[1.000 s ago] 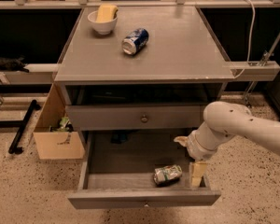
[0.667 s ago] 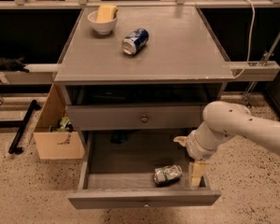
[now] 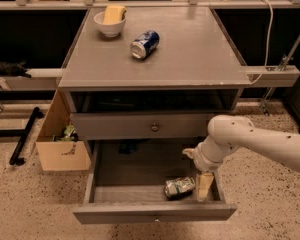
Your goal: Pick 7up can from middle drawer and place on counter
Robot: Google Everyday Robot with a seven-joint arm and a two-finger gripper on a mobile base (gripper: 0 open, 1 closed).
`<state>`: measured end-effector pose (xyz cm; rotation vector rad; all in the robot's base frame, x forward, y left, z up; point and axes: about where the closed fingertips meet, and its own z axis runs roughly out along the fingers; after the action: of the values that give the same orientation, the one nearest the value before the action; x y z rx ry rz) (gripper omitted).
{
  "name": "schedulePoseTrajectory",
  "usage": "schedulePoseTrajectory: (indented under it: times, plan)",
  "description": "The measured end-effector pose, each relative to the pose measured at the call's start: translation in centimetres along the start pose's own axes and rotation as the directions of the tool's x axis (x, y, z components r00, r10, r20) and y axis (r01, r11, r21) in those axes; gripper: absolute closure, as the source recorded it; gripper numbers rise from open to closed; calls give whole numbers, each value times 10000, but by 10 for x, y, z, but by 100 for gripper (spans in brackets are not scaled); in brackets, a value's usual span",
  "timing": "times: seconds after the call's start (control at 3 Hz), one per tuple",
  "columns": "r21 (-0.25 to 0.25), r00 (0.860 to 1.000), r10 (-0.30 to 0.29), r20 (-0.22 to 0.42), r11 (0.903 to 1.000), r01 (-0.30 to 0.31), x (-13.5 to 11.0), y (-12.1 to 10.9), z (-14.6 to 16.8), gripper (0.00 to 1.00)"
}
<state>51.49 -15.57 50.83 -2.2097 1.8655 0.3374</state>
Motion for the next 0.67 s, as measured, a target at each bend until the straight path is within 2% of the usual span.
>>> schedulePoseTrajectory:
  times: [0.67]
  plan:
    - [399, 9995, -127, 292, 9991, 115, 8, -27, 43, 0]
